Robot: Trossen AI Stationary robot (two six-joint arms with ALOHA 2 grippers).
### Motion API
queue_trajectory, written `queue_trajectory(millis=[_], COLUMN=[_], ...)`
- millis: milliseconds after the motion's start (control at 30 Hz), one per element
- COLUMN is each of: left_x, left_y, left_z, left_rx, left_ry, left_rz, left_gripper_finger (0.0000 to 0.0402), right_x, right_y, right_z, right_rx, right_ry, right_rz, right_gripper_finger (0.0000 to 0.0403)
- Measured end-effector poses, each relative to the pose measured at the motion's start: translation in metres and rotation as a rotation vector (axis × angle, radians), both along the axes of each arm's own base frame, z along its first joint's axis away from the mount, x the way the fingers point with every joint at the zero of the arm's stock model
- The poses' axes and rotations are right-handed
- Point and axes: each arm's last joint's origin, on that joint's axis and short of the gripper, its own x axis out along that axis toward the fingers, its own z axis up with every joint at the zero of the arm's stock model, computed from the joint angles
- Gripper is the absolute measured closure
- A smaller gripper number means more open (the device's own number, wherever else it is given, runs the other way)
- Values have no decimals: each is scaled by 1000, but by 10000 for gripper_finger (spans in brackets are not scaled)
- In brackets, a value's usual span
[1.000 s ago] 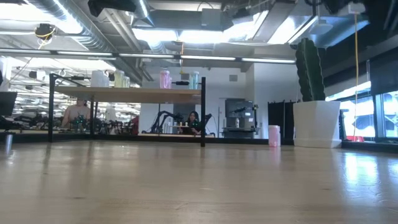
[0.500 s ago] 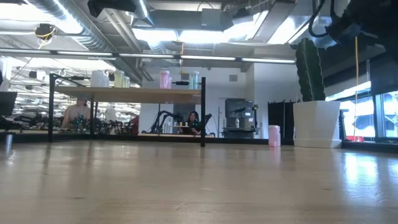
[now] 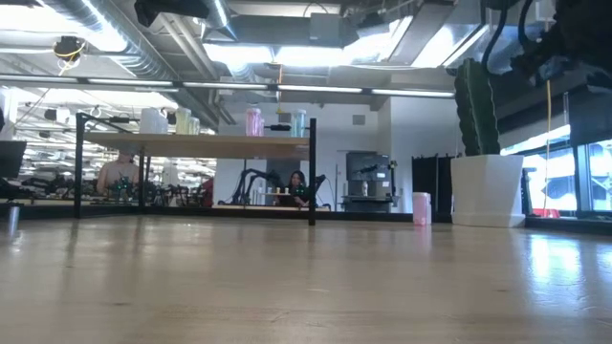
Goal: Pick and place medicine bottles onto shelf by color
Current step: Put the green pill bottle on the shelf and align it with the other green pill bottles
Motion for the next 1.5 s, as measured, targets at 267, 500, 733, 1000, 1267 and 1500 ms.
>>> queue_trajectory(millis=[267, 500, 733, 1000, 1267, 1500], left_x=[0, 0, 0, 0, 0, 0], left_y=[0, 0, 0, 0, 0, 0], left_z=[0, 0, 0, 0, 0, 0], left_rx=[0, 0, 0, 0, -1, -1], left_ry=[-1, -1, -1, -1, -2, -1], left_rz=[0, 0, 0, 0, 1, 0], left_gripper_finger=[401, 401, 401, 401, 401, 401], right_x=[1, -4, -5, -4, -3, 4], right_y=[-1, -3, -3, -5, -5, -4], right_z=[-14, -34, -45, -47, -49, -60], right_rx=[-42, -64, -79, -147, -155, -171], right_ry=[-16, 14, 8, -20, -12, 56], right_rz=[4, -24, -25, -24, -23, -13], right_gripper_finger=[165, 162, 162, 162, 162, 162])
